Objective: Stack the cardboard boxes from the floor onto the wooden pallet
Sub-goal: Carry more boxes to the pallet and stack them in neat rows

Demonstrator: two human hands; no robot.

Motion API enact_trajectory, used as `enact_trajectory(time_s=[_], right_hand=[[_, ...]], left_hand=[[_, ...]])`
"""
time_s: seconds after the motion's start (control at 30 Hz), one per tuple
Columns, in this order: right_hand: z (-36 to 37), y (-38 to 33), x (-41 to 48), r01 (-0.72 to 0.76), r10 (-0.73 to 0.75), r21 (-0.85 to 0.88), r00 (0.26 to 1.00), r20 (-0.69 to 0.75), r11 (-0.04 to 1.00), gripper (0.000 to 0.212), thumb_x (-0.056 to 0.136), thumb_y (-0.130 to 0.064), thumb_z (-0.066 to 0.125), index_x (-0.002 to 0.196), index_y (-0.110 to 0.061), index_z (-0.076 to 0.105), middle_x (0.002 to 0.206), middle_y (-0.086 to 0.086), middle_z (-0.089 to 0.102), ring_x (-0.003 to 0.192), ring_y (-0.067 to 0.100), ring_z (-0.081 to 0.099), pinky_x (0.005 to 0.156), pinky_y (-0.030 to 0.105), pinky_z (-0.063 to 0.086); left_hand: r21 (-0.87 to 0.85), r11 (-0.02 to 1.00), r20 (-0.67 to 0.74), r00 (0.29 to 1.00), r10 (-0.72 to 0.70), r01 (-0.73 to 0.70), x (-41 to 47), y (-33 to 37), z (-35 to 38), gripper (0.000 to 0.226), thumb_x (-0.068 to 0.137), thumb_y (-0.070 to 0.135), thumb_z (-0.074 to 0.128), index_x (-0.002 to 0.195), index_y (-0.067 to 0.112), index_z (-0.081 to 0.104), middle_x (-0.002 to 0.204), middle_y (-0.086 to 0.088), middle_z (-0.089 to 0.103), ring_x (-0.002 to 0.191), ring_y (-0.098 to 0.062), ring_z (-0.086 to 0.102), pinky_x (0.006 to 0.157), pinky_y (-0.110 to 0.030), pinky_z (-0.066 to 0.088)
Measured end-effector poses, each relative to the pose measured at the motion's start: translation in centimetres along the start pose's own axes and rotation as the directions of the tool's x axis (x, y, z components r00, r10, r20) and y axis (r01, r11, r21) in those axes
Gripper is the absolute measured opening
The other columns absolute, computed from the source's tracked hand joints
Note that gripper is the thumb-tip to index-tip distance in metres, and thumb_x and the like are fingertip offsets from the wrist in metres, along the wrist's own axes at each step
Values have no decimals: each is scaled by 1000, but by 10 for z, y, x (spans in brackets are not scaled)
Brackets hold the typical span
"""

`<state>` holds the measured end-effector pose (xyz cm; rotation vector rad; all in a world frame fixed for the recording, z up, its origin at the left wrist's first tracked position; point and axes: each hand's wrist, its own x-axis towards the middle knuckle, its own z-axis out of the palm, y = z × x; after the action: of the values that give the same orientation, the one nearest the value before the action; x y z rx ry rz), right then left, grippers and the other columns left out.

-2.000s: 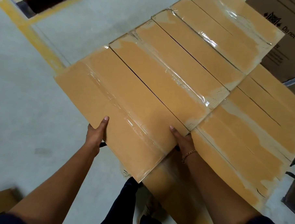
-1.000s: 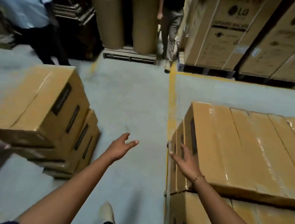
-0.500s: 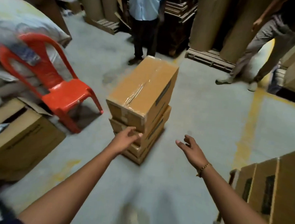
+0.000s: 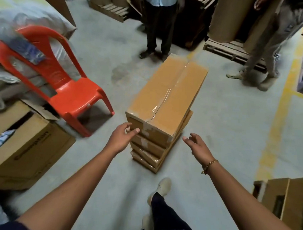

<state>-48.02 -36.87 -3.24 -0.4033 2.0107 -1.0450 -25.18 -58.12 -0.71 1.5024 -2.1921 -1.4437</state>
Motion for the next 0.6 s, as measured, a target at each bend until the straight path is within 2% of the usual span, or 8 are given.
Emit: enact_trajectory(time_s=[0.17, 0.27, 0.37, 0.47, 0.57, 0.6], right_hand=[[13, -24, 63, -65, 67, 36, 996, -59, 997, 76, 96, -56, 62, 156, -20, 35, 157, 2, 44, 141, 23, 46, 117, 49, 39], [25, -34, 92, -112, 119, 105, 990, -71, 988, 78, 97, -53, 62, 158, -18, 30, 157, 3, 42, 141, 24, 45, 117, 50, 39], [36, -43, 112, -198, 221, 190, 970, -106, 962, 85, 94, -59, 63, 160, -19, 26, 161, 4, 37, 143, 25, 42, 117, 52, 38], [51, -54, 121, -248, 293, 276, 946, -136, 929, 102, 80, -71, 63, 161, -21, 25, 157, -1, 40, 139, 23, 46, 116, 49, 39], [66, -54, 134, -245, 321, 329, 925, -201, 912, 82, 92, -61, 64, 157, -22, 33, 137, -14, 43, 125, 15, 49, 106, 33, 38], [72, -53, 135, -253, 339, 338, 913, -228, 906, 83, 88, -68, 64, 154, -25, 38, 139, -17, 46, 128, 15, 51, 107, 33, 39]], left_hand=[[143, 988, -89, 993, 80, -67, 83, 16, -13, 57, 96, 48, 67, 142, 16, 58, 149, -9, 52, 140, -30, 46, 113, -43, 37], [189, 980, -81, 994, 80, -64, 129, 26, -18, 61, 97, 48, 65, 147, 15, 53, 153, -12, 48, 143, -32, 41, 116, -45, 34], [168, 986, 36, 999, -12, 6, 172, 30, -19, 77, 96, 55, 64, 157, 16, 39, 163, -12, 36, 149, -32, 35, 119, -47, 30], [140, 988, 163, 983, -84, 61, 208, 31, -20, 88, 94, 59, 64, 162, 18, 27, 167, -10, 30, 150, -32, 34, 120, -46, 31], [127, 983, 262, 952, -161, 131, 241, 32, -18, 93, 92, 60, 67, 163, 19, 24, 166, -9, 32, 148, -33, 39, 116, -45, 34], [111, 981, 302, 935, -187, 161, 249, 29, -17, 96, 89, 63, 69, 163, 20, 25, 165, -8, 35, 146, -32, 41, 115, -45, 36]])
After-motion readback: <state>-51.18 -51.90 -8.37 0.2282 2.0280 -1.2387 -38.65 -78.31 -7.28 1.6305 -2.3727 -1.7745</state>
